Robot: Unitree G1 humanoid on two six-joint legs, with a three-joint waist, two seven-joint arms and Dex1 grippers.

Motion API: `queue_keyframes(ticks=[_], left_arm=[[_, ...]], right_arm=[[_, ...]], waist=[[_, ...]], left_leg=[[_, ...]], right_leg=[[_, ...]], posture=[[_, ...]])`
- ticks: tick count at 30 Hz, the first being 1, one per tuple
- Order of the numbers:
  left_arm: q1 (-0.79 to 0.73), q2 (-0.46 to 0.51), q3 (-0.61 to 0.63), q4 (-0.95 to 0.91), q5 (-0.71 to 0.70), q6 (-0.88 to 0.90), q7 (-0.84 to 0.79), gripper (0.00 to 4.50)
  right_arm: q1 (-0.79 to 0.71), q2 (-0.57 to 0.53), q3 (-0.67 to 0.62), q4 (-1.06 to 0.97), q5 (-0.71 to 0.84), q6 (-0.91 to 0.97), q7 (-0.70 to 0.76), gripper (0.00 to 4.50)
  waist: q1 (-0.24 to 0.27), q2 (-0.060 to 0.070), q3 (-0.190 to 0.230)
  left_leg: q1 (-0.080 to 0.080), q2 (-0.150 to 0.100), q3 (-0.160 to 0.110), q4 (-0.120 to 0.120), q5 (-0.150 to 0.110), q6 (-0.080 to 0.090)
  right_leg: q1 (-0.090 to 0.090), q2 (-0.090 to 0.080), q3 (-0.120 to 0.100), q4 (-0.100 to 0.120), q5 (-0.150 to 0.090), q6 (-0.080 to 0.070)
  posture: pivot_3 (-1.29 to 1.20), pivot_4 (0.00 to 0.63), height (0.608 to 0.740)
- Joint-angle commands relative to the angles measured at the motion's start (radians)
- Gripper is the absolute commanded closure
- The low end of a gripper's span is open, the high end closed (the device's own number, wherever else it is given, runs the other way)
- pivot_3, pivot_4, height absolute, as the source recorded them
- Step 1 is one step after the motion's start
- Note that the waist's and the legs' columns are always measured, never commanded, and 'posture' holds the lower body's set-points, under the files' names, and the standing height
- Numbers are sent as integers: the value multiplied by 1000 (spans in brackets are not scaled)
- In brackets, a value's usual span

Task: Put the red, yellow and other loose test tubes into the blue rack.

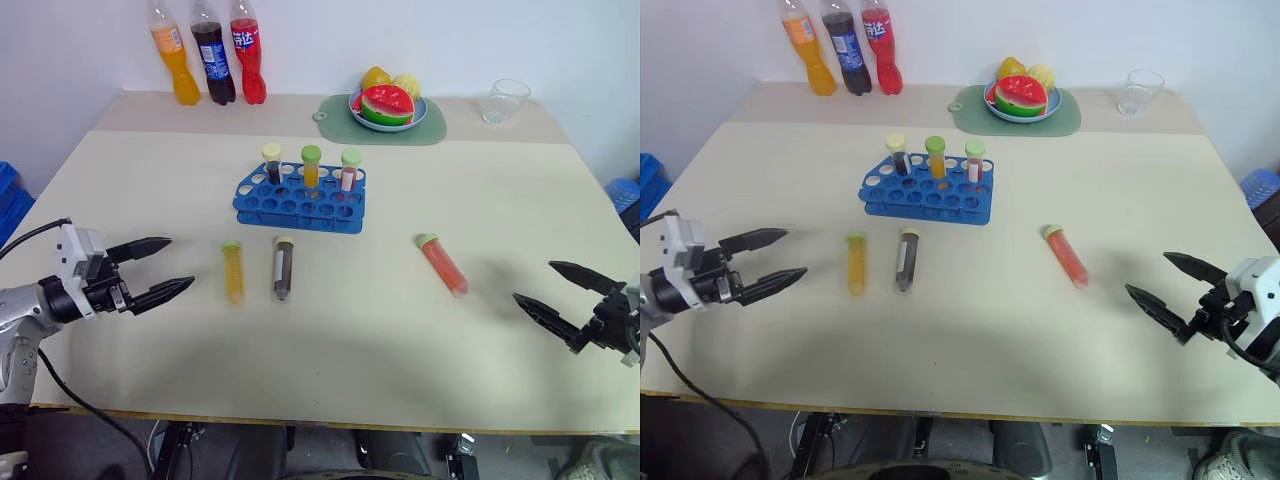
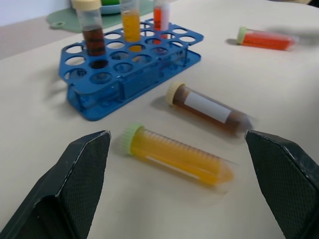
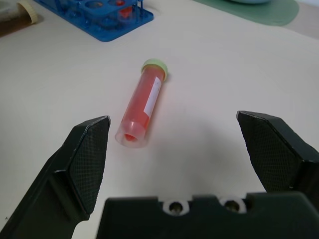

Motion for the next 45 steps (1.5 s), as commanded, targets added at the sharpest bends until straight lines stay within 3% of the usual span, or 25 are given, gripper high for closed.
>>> queue_keyframes(ticks=[1, 16, 21, 28, 35, 40, 45], left_arm=[[15, 7, 26, -43, -5, 1, 4, 63], [-41, -1, 16, -11, -35, 10, -44, 63], [-108, -5, 8, 2, -82, 42, -91, 63], [-162, -13, -75, -14, -17, -43, -163, 63], [-238, -31, -162, 23, 26, -112, -223, 63], [-268, -51, -196, 22, 19, -104, -242, 63], [-253, -60, -186, 7, 13, -100, -227, 63]], right_arm=[[-11, 0, -5, -14, 8, 0, 1, 0], [-54, 28, 31, -29, 14, 10, -33, 0], [-119, 31, 50, -59, 13, 96, -129, 0], [-275, -53, 159, -143, 18, 471, -333, 0], [-638, -82, 355, -56, 75, 887, -423, 0], [-805, -67, 455, 45, 67, 1038, -426, 0], [-875, -66, 556, 112, 23, 1101, -428, 0]], waist=[[-1, 0, 0], [-1, 0, 0], [0, 0, 0], [-3, 1, 0], [-2, 1, 1], [1, 1, 1], [-2, 1, 1]], left_leg=[[0, 0, 0, 0, 0, 0], [0, 0, 3, 0, 0, 0], [0, 0, 3, 1, 0, 0], [0, 0, 3, 0, 0, 0], [-2, 0, 4, 0, 0, 0], [-3, -1, 4, 0, -1, 2], [-8, -1, 5, 1, -2, 3]], right_leg=[[0, 0, 0, 0, 0, 0], [0, 0, 0, 0, 0, 0], [0, 0, 0, 0, 0, 0], [-1, 0, 1, 1, 0, 0], [-3, 0, 2, 1, 0, 0], [-5, 0, 1, 0, 2, 2], [-9, -1, 1, 0, 2, 3]], posture=[[0, 150, 740], [0, 150, 740], [0, 150, 740], [0, 150, 740], [0, 150, 740], [0, 150, 740], [0, 150, 740]])
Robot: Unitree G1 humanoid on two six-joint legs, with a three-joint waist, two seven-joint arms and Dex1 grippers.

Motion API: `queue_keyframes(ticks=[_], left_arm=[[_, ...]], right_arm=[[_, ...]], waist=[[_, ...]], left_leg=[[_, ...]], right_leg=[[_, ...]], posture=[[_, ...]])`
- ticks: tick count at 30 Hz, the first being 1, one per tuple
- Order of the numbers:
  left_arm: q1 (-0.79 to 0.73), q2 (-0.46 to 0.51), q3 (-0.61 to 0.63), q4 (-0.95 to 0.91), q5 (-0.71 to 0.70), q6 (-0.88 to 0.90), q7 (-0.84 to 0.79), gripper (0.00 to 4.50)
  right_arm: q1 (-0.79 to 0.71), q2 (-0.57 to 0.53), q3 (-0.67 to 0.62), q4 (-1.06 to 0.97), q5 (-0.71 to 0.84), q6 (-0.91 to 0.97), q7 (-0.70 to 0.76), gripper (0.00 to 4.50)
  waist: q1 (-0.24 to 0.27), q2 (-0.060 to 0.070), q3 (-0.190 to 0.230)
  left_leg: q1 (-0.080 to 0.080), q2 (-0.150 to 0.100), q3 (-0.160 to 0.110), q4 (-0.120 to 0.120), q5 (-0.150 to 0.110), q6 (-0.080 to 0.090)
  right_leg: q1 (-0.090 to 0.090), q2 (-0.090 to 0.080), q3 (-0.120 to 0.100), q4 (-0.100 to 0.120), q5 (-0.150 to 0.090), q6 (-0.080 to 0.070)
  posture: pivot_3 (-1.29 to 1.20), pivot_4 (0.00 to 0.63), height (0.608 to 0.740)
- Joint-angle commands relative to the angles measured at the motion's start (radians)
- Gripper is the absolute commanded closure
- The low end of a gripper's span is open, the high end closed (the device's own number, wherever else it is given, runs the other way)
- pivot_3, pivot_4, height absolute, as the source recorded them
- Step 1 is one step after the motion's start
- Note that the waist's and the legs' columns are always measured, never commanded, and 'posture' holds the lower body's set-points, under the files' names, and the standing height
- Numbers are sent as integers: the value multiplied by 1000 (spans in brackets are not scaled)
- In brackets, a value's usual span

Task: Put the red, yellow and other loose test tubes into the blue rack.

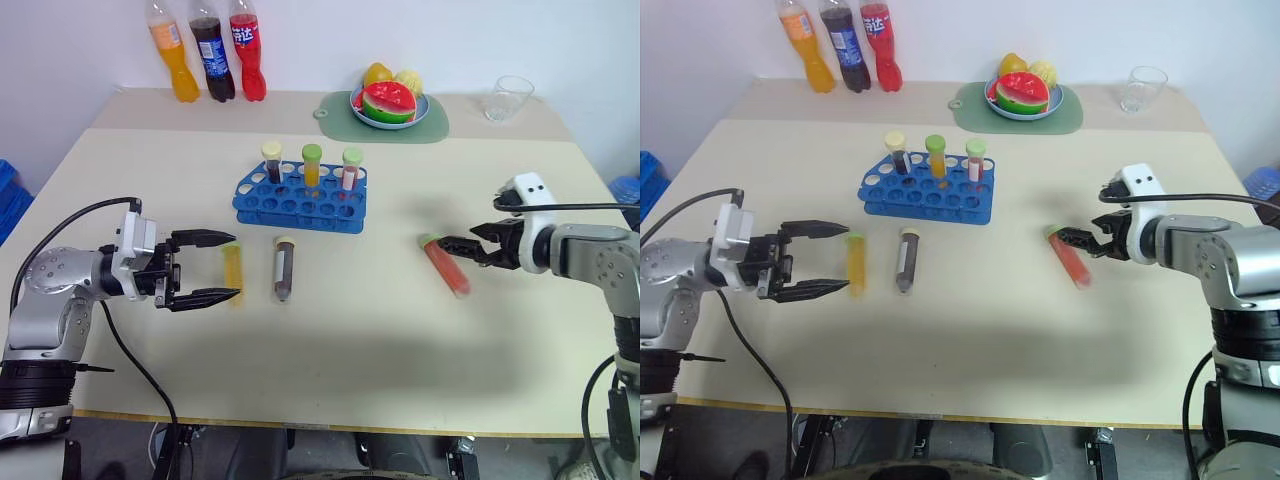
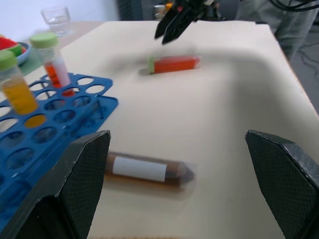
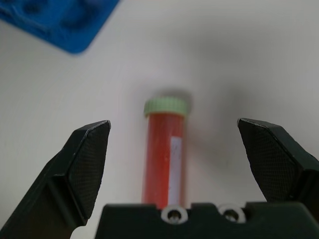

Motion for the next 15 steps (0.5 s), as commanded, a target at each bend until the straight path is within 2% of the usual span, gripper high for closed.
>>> queue_keyframes(ticks=[1, 7, 15], left_arm=[[17, 3, 26, -31, -13, -2, 12, 63], [84, 0, 50, -88, -28, 10, 52, 63], [170, 0, 95, -157, -51, 21, 108, 63]], right_arm=[[-44, 0, 39, 35, -30, 34, 1, 0], [-115, 34, 120, 105, -70, 59, 10, 0], [-187, 95, 220, 240, -165, 40, -3, 0]], waist=[[0, 0, 0], [-4, 0, 0], [-4, -1, 0]], left_leg=[[-1, 0, 0, 0, 0, 0], [-8, 0, 1, 2, 0, 0], [-9, 0, 2, 3, 0, 0]], right_leg=[[-1, 0, 0, 0, 0, 0], [-10, 0, 1, 3, 0, 0], [-10, 0, 1, 3, 1, 0]], posture=[[0, 150, 740], [0, 150, 740], [0, 150, 740]])
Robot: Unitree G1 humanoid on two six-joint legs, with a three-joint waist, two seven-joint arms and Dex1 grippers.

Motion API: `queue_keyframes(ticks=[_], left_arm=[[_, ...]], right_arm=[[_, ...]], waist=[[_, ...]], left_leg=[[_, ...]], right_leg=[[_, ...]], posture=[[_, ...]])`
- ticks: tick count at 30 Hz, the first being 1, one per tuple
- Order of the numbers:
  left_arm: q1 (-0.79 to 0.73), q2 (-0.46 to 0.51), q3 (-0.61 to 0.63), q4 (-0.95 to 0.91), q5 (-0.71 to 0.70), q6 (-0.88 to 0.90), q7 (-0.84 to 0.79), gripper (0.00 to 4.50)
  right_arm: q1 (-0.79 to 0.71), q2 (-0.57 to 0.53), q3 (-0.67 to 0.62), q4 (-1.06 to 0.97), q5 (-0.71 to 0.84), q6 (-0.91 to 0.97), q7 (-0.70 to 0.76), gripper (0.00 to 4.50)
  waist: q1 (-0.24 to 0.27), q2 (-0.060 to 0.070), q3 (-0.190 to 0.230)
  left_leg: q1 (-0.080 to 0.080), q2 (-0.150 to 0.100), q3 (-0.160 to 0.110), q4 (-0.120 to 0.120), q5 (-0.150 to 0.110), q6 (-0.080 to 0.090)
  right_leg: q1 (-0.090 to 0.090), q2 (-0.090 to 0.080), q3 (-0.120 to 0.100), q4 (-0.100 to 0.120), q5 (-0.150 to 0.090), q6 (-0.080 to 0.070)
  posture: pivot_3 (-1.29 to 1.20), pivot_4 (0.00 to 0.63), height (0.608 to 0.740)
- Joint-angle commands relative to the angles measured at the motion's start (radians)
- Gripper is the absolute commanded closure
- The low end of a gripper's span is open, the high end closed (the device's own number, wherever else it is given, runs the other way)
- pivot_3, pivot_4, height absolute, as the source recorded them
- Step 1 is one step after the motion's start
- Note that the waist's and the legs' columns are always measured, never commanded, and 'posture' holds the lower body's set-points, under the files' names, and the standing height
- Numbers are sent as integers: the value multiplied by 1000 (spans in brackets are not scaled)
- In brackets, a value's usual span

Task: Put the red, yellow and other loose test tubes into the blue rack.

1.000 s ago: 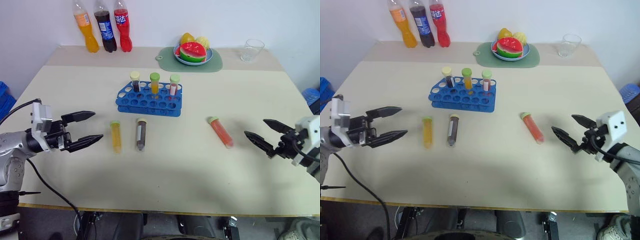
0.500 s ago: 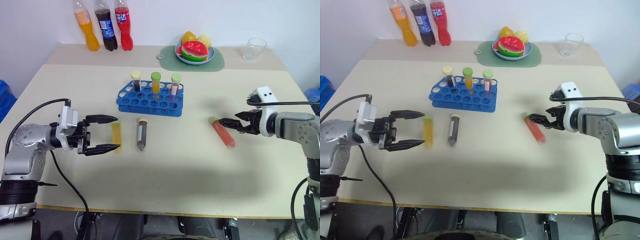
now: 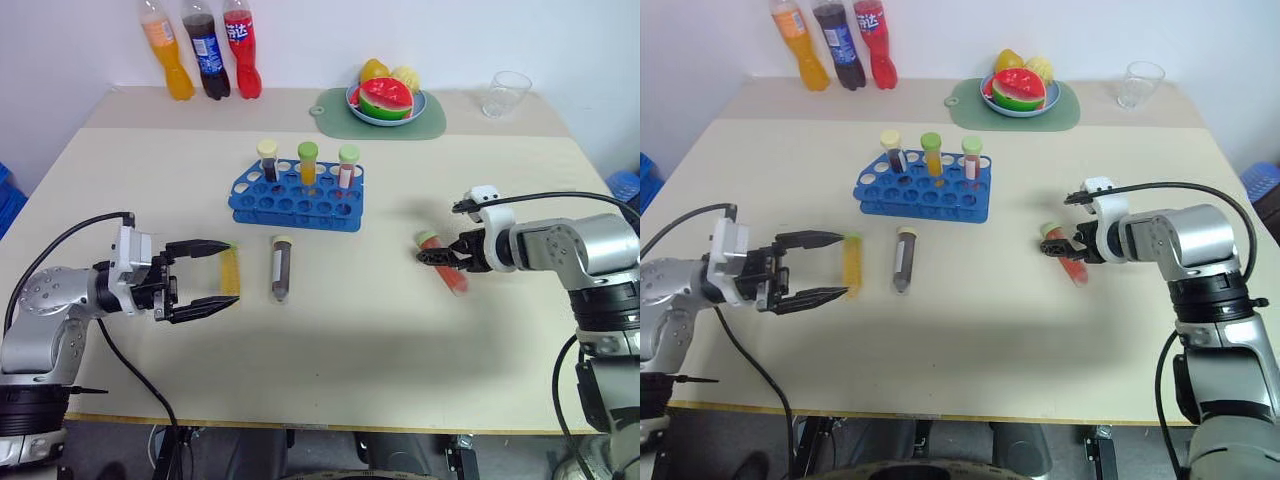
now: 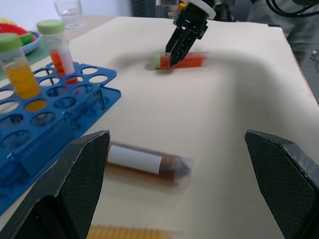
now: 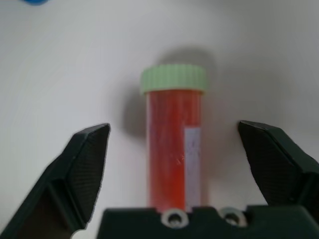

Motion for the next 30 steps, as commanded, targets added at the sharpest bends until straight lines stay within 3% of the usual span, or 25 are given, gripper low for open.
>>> queue_keyframes(ticks=[1, 4, 9, 10, 14, 17, 22, 25, 30], left_arm=[[24, 3, 41, -55, -29, 9, 22, 63], [38, -6, 60, -76, -54, 29, 51, 0], [55, -10, 65, -92, -62, 35, 71, 0], [56, -12, 62, -92, -61, 33, 73, 0], [48, -21, 52, -87, -56, 31, 80, 0], [40, -28, 46, -78, -51, 28, 84, 0], [34, -62, 68, -27, -70, 40, 113, 0], [24, -76, 89, 42, -55, 18, 125, 0], [4, -99, 118, 101, -50, -9, 163, 0]], right_arm=[[-17, 0, 62, 36, -65, -29, -3, 0], [-16, -13, 106, 46, -105, -50, 8, 874], [0, -16, 123, 31, -141, -61, 25, 3351], [9, -18, 129, 17, -149, -71, 30, 3646], [65, -29, 125, -48, -167, -116, 48, 3646], [106, -16, 50, -119, -124, -139, 75, 3646], [257, 149, -177, -315, 19, -641, 262, 3646], [291, 204, -153, -327, -47, -831, 264, 3646], [225, 408, -104, -215, -114, -1081, 174, 3646]], waist=[[0, 0, 0], [0, -1, -1], [1, -1, -1], [1, -1, -1], [1, -2, -1], [4, -2, -1], [-9, -3, -2], [-20, 0, 0], [-24, -1, -1]], left_leg=[[0, 0, 0, 0, 0, 0], [0, 0, 0, 2, 0, 0], [0, 0, 0, 2, 0, 0], [0, 0, 0, 2, 0, 0], [0, 0, -1, 2, 0, 0], [0, 0, -1, 2, 0, 0], [1, 0, 0, 0, 0, 0], [1, 1, -1, 1, 0, 0], [2, 1, -1, 1, 0, 0]], right_leg=[[0, 0, 0, 0, 0, 0], [1, 0, 0, 0, 0, 0], [2, 1, 0, 0, 0, 0], [2, 1, 0, 0, 0, 0], [2, 1, 0, 0, 0, 0], [2, 1, -1, 0, 0, 0], [1, 4, 0, 0, 1, 0], [1, 4, 0, 2, 1, 0], [1, 4, 0, 3, 1, -1]], posture=[[0, 150, 740], [0, 150, 740], [0, 150, 740], [0, 150, 740], [0, 150, 740], [0, 150, 740], [0, 150, 740], [0, 150, 740], [0, 150, 740]])
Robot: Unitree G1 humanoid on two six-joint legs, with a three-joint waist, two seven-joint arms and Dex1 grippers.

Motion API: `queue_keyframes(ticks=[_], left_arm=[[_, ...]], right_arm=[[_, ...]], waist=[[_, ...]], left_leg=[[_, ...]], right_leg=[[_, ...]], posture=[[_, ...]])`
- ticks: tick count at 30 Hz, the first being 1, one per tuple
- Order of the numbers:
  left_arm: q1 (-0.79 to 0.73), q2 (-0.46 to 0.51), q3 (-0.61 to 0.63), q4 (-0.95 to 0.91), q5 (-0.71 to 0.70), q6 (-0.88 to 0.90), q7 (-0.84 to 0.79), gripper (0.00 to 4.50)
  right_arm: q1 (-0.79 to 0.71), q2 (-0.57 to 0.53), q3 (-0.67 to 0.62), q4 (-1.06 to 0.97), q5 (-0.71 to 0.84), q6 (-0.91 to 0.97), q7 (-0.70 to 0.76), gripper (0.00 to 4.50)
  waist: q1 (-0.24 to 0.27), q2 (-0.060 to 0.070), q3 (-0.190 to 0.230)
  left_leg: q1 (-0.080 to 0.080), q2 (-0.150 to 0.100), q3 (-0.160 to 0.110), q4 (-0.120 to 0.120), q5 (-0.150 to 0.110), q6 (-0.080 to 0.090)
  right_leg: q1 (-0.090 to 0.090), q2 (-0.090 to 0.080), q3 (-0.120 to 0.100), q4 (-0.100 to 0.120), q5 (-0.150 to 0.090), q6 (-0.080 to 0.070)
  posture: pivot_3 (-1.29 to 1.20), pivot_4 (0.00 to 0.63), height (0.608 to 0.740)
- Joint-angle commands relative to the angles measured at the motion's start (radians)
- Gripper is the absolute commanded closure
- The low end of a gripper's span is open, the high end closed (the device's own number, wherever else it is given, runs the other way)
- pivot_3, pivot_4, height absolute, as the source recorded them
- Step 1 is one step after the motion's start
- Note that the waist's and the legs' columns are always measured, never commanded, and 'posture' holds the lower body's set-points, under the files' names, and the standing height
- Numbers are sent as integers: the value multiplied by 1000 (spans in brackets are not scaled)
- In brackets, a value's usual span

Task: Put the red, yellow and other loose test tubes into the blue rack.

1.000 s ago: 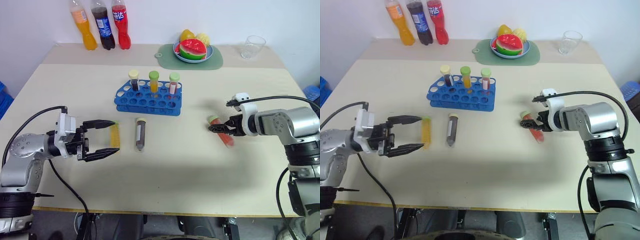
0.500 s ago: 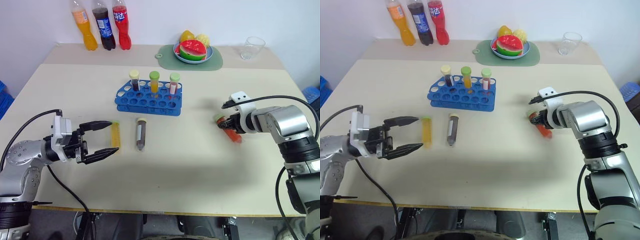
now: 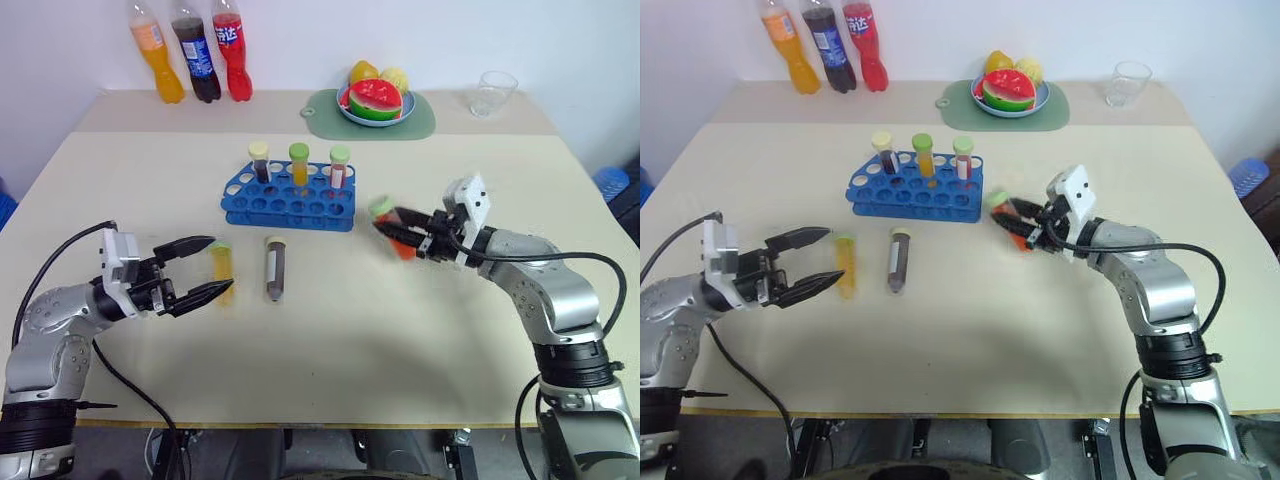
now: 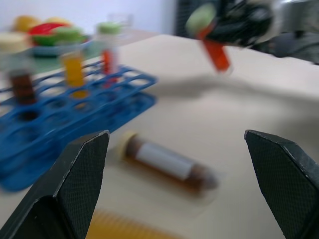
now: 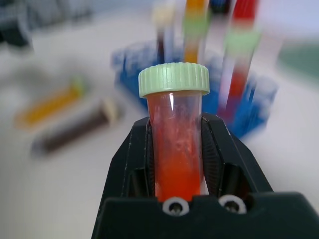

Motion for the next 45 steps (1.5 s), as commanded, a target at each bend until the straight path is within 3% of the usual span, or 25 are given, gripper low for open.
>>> queue_keyframes(ticks=[1, 7, 17, 25, 33, 45], left_arm=[[-30, -23, 48, 17, -8, -35, 38, 0], [-65, -76, 68, 26, -5, -54, 118, 0], [-49, -114, 74, -10, 5, -75, 200, 0], [-6, -105, 103, -61, -16, -57, 231, 0], [14, -100, 109, -93, -19, -43, 249, 0], [13, -94, 106, -119, -27, -11, 271, 0]], right_arm=[[-73, 120, 32, 93, -72, -216, -71, 3646], [-197, 295, 25, 405, -165, -526, -187, 3646], [-331, 400, 9, 823, -218, -859, -237, 3646], [-372, 441, 5, 1029, -249, -979, -243, 3646], [-431, 472, -12, 1262, -310, -1078, -369, 3646], [-428, 461, -43, 1384, -351, -1104, -479, 3646]], waist=[[2, 0, 0], [4, 0, 0], [-2, 0, 0], [-8, 0, 0], [-24, 0, 0], [-20, 0, 0]], left_leg=[[0, 0, 0, 0, 0, 0], [0, -1, -3, 0, 1, -2], [0, -1, -3, -2, 2, -4], [1, -1, -2, -2, 4, -6], [5, -1, -2, -2, 4, -7], [17, -2, -5, -4, 4, -7]], right_leg=[[0, 0, 0, 0, 0, 0], [-2, -3, 0, 2, 0, 0], [-4, -3, 0, 4, 0, 0], [-5, -3, 0, 10, 0, -1], [-3, -3, 0, 12, 0, -1], [11, -3, 0, 10, -2, -3]], posture=[[0, 150, 740], [0, 150, 740], [0, 150, 740], [0, 150, 740], [0, 150, 740], [0, 150, 740]])
